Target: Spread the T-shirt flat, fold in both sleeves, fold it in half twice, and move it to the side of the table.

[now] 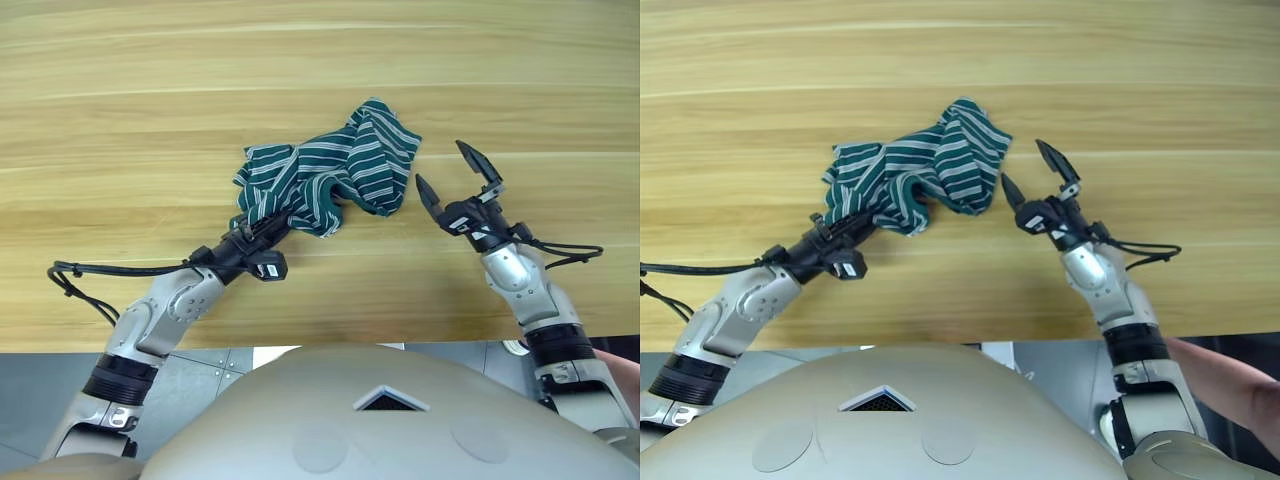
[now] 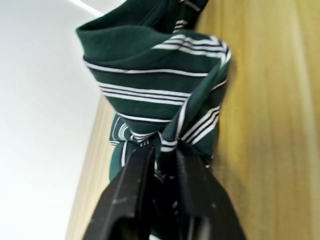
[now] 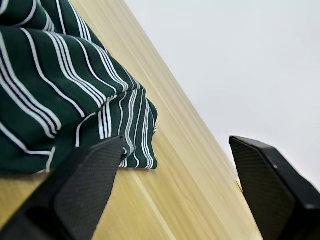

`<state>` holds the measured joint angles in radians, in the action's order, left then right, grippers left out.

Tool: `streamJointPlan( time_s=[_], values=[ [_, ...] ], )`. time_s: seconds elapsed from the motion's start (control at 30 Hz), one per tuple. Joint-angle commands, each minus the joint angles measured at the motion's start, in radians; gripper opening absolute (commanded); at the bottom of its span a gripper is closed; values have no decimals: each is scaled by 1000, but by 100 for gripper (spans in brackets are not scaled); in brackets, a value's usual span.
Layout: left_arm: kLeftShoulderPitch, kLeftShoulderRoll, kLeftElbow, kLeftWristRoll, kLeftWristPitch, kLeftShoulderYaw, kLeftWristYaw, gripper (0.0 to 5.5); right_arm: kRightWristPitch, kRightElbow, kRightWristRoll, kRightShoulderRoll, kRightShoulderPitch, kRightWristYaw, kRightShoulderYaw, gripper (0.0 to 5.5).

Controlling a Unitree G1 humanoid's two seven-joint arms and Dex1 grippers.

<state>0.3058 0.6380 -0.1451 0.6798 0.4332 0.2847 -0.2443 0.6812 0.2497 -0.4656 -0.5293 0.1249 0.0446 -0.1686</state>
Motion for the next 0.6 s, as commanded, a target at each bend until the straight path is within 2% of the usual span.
streamJointPlan(
  time_s=[0.03,0.1,0.37,0.6],
  values=[
    [19,1,65,45,-52,27,-15,17,5,-2,9,-4,8,-27,-4,388],
    [29,5,62,36,-43,38,-22,1,16,-22,24,-29,42,-82,-28,388],
    [34,-34,31,-66,-39,12,6,1,35,-97,107,-131,178,-373,-168,388],
    [34,-73,48,-52,-57,28,33,1,0,-56,83,-111,127,-373,-169,388]
  ],
)
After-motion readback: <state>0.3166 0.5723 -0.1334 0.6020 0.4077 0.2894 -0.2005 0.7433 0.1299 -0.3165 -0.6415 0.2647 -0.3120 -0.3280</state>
